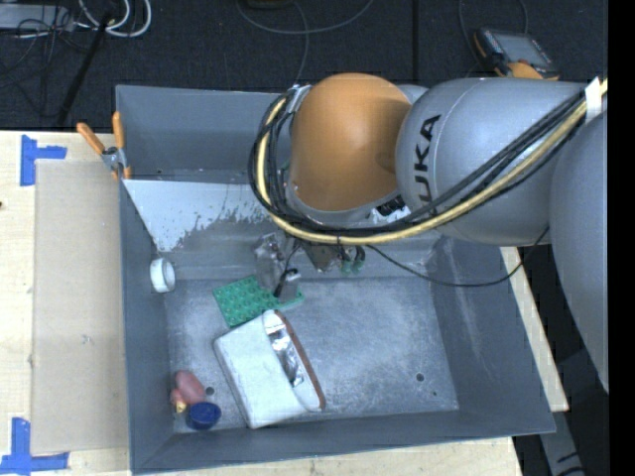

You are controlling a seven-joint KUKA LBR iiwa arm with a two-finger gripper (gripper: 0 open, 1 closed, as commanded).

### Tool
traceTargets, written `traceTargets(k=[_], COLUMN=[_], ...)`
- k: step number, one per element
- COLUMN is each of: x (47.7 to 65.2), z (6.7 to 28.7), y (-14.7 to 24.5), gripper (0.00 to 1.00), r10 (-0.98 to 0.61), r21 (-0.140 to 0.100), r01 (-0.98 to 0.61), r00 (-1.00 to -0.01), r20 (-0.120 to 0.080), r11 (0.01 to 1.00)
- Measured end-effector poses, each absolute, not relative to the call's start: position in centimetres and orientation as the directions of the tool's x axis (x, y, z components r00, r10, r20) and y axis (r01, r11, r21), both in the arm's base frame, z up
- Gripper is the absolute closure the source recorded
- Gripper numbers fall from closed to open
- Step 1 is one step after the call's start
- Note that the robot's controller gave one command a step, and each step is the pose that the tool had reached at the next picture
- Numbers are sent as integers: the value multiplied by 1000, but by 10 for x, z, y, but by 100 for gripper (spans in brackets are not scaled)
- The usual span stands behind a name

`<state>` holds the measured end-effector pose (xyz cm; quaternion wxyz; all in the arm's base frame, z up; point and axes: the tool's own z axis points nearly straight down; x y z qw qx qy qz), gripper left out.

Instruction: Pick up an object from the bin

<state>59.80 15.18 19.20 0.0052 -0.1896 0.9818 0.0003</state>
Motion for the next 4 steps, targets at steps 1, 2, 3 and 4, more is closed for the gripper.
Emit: traceTargets(k=[1,2,3,4], x=[596,611,613,541], z=[187,65,74,219], y=[151,146,147,165], gripper=[0,0,100,100], r10=[-370,-362,-360,-330], r21=[0,1,3,1], r01=[-370,-362,-360,-330], r00=[-929,-932,-933,-944], r20=[-2,3,-3,-6], r11=[929,932,933,944])
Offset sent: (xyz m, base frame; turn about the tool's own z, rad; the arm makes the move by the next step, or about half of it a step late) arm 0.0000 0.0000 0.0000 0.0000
